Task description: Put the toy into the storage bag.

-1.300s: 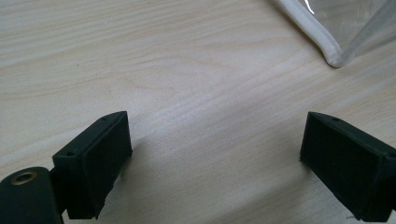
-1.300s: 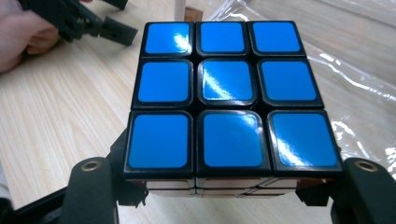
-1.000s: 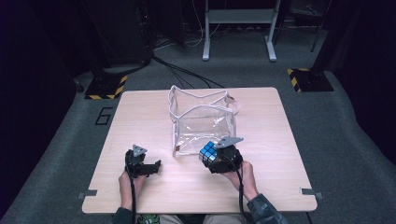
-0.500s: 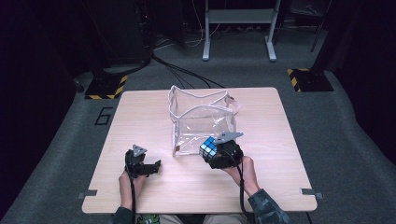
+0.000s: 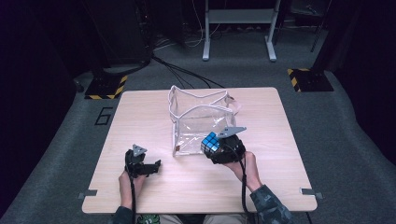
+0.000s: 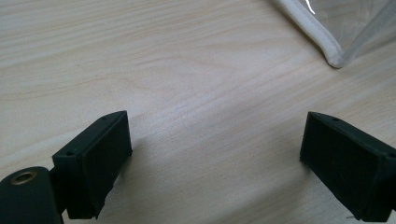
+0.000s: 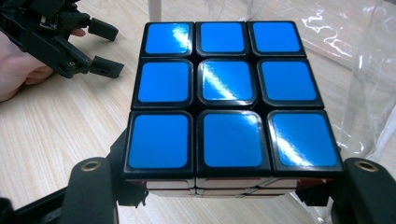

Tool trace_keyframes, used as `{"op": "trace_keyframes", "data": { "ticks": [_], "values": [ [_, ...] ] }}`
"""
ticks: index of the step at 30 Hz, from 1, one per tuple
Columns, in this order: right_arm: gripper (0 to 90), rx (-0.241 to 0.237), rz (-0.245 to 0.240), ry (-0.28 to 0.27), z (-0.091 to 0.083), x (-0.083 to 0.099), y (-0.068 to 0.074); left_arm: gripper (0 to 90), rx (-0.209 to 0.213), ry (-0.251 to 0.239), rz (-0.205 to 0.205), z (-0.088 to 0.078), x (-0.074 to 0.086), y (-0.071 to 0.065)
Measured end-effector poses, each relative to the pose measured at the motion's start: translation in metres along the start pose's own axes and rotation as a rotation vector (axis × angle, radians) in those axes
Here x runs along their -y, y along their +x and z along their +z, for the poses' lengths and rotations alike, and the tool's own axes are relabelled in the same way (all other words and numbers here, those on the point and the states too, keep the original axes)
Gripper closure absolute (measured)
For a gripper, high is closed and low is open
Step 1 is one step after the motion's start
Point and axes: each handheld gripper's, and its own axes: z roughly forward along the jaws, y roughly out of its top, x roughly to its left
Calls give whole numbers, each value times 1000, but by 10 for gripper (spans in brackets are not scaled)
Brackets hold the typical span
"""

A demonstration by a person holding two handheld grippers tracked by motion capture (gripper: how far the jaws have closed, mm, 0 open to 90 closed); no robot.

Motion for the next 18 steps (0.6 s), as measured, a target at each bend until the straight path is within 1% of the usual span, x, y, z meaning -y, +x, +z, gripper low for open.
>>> {"op": "trace_keyframes", "data": {
  "ticks": [3,5,10,12,18],
  "values": [
    [335,-5,-5,2,-3,-4,1,86,0,0,-1,0,0,0],
    [334,0,-18,0,-5,-7,1,86,-1,1,-2,0,0,0],
    [335,-1,-19,-8,-10,-14,1,86,0,0,-1,0,0,0],
    [334,1,-29,-12,-11,-17,1,86,0,0,0,0,0,0],
    [335,-1,-35,-17,-14,-27,0,86,-1,1,-1,0,0,0]
  ]
}}
